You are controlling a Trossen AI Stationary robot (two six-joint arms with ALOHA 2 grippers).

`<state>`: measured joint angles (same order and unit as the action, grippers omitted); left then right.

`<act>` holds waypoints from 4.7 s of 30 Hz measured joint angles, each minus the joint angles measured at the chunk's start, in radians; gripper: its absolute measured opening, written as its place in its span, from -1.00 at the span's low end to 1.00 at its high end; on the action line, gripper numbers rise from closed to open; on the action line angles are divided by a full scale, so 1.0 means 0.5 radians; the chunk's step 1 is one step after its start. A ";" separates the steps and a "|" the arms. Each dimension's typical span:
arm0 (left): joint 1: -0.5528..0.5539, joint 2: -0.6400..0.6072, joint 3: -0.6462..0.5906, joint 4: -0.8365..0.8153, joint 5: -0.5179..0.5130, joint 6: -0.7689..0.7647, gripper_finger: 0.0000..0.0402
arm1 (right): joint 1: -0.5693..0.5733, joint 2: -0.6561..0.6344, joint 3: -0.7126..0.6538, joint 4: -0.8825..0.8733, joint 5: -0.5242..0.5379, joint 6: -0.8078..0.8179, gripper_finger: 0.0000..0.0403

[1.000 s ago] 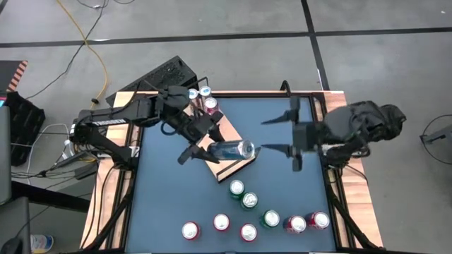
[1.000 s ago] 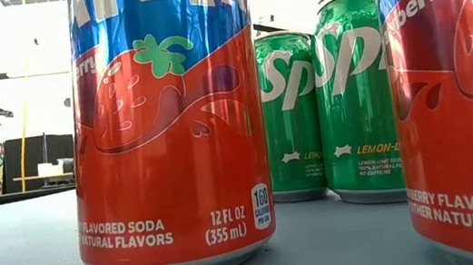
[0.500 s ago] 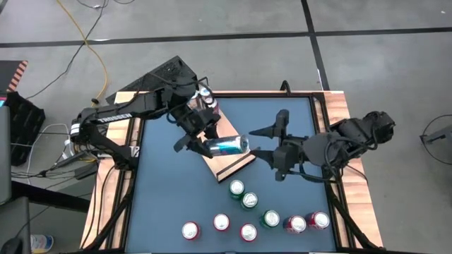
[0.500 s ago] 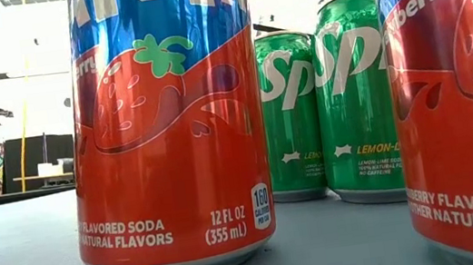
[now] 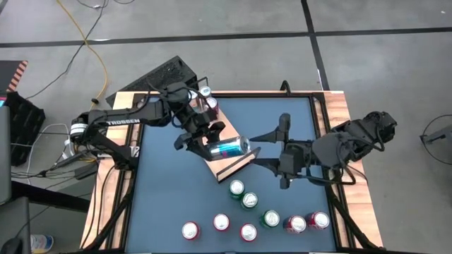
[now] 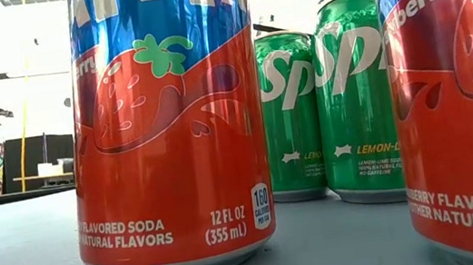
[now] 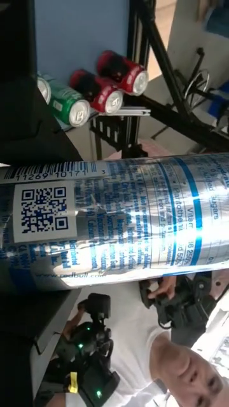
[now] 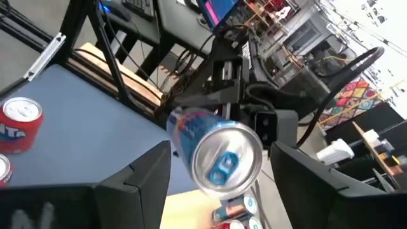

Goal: Place canned beverage on shelf
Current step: Put the blue soda can on the shelf aligned with the other blue soda cans

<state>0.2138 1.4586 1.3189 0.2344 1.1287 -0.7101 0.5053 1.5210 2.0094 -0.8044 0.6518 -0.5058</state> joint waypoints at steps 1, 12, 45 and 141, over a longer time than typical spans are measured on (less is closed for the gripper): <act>-0.001 0.000 -0.006 0.000 0.001 0.000 0.15 | -0.001 0.002 0.000 -0.013 0.000 -0.020 0.30; -0.025 0.000 -0.027 0.061 -0.007 -0.298 0.15 | 0.019 0.048 -0.002 -0.030 -0.198 -0.762 0.30; -0.188 0.002 -0.027 0.150 -0.059 -0.527 0.15 | -0.186 0.142 -0.002 -0.014 -0.522 -1.359 0.29; 0.612 -0.344 -0.026 -1.123 -0.553 0.391 0.39 | -1.286 0.994 -0.002 -1.019 -1.052 -0.682 0.06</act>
<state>0.5198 1.2865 1.3060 -0.3271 0.8522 -0.5148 -0.1378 2.0178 2.0083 -1.3138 0.1258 -0.8468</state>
